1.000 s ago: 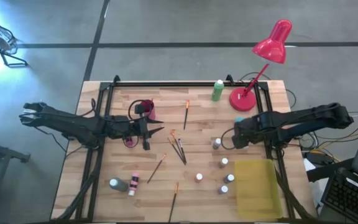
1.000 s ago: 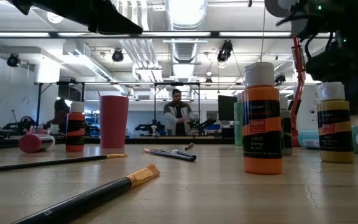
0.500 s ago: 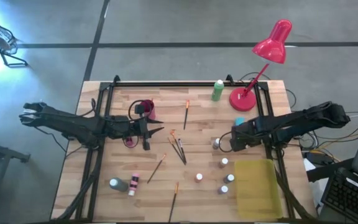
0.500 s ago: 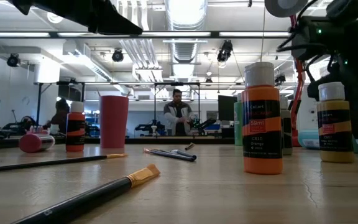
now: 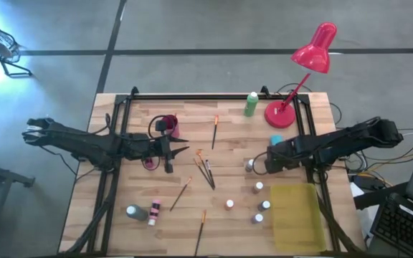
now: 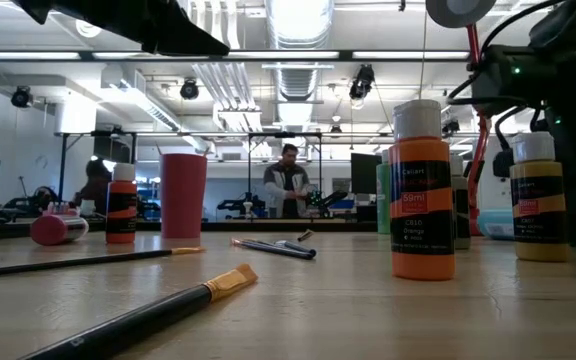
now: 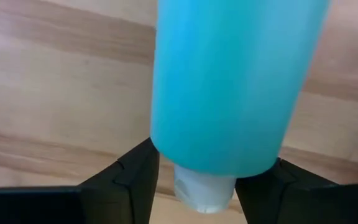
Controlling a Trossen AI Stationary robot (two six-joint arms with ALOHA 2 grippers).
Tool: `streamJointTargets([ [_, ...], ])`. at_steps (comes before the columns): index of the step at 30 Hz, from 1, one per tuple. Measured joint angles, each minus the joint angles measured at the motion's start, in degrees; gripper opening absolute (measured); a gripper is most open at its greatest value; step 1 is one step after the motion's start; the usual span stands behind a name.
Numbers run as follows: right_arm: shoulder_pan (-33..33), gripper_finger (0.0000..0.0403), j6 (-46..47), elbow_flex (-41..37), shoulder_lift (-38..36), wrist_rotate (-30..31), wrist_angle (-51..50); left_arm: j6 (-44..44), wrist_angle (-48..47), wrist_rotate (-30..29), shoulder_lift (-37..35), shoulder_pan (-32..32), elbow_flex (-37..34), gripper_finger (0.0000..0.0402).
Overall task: Pick & Place Paint Supplies
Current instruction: Put the light blue paint bottle into the yellow bin
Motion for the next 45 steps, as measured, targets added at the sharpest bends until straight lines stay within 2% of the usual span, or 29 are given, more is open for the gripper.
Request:
streamJointTargets([
  [7,-1.84,0.0191,-1.62,0.0,1.42,0.67,-0.03,0.0,0.0,0.0,0.0,0.0,0.0,0.0101],
  [10,-2.37,0.0173,-2.85,0.13,2.32,0.58,-0.2,0.0,-0.01,0.0,0.0,0.0,0.0,0.0101],
  [15,-2.39,0.0112,-3.92,0.1,2.37,0.77,-0.45,0.0,-0.03,0.0,0.0,0.0,0.0,0.0101],
  [20,-2.39,0.0111,-4.86,0.09,1.17,0.33,-0.73,0.0,-0.03,0.0,0.0,0.0,0.02,0.0101],
  [23,-2.44,0.0111,-6.21,2.17,0.11,-0.05,-4.45,0.3,-0.03,0.0,0.0,0.0,0.02,0.0101],
  [29,-2.41,0.0111,-10.34,11.74,-2.63,-1.76,-17.08,1.01,-0.01,0.01,0.01,0.0,0.02,0.0101],
  [32,-2.41,0.0111,-11.86,18.86,-3.26,-2.03,-25.95,2.54,0.02,0.0,0.0,0.0,0.02,0.0101],
  [38,-2.37,0.0111,-13.38,35.27,-2.77,-7.0,-42.7,6.45,0.68,-0.05,0.0,-0.02,0.02,0.0101],
  [41,-2.41,0.0111,-13.8,41.75,-2.81,-9.89,-41.99,8.52,1.37,-2.12,0.0,-0.02,0.02,0.0101],
  [45,-2.37,0.0111,-13.65,49.02,-1.31,-13.93,-42.74,11.1,1.57,-7.88,-0.02,-0.02,0.04,0.0101],
])
